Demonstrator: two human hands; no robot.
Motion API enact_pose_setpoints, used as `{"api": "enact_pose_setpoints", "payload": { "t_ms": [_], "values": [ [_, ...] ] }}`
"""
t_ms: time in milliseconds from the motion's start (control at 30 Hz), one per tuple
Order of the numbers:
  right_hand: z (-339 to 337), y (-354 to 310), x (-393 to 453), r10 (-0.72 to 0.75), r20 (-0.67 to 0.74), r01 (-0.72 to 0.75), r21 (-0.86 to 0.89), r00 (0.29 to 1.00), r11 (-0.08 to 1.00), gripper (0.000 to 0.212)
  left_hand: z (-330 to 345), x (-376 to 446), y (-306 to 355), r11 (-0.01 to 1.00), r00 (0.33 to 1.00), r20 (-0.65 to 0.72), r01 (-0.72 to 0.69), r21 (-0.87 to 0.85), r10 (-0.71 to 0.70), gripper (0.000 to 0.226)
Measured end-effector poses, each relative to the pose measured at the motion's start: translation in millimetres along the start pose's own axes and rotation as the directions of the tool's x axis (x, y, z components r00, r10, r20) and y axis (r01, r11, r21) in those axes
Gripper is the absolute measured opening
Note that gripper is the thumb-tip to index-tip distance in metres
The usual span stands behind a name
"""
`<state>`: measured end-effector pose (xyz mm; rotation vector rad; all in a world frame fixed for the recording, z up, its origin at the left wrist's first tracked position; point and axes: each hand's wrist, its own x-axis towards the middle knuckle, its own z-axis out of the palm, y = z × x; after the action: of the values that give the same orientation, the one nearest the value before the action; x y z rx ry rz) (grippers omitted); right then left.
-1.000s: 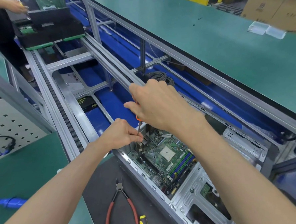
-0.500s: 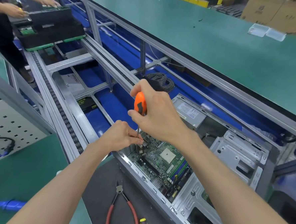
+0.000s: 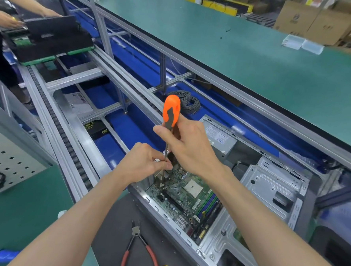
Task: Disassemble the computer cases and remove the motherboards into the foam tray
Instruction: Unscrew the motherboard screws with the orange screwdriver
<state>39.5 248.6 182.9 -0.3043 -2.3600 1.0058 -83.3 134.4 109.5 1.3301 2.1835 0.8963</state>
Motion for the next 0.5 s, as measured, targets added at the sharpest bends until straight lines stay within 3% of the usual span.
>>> {"api": "enact_pose_setpoints", "payload": {
  "t_ms": [267, 500],
  "values": [
    [-38, -13, 17, -0.023, -0.177, 0.015, -0.047, 0.984, 0.999, 0.031, 27, 18, 10, 0.978, 0.99, 0.137, 0.014, 0.21, -0.043, 0.04],
    [-65, -22, 24, -0.048, -0.277, 0.012, -0.131, 0.96, 0.991, 0.029, 64, 31, 20, 0.95, 0.957, 0.178, 0.18, 0.254, -0.229, 0.05]
  ]
}}
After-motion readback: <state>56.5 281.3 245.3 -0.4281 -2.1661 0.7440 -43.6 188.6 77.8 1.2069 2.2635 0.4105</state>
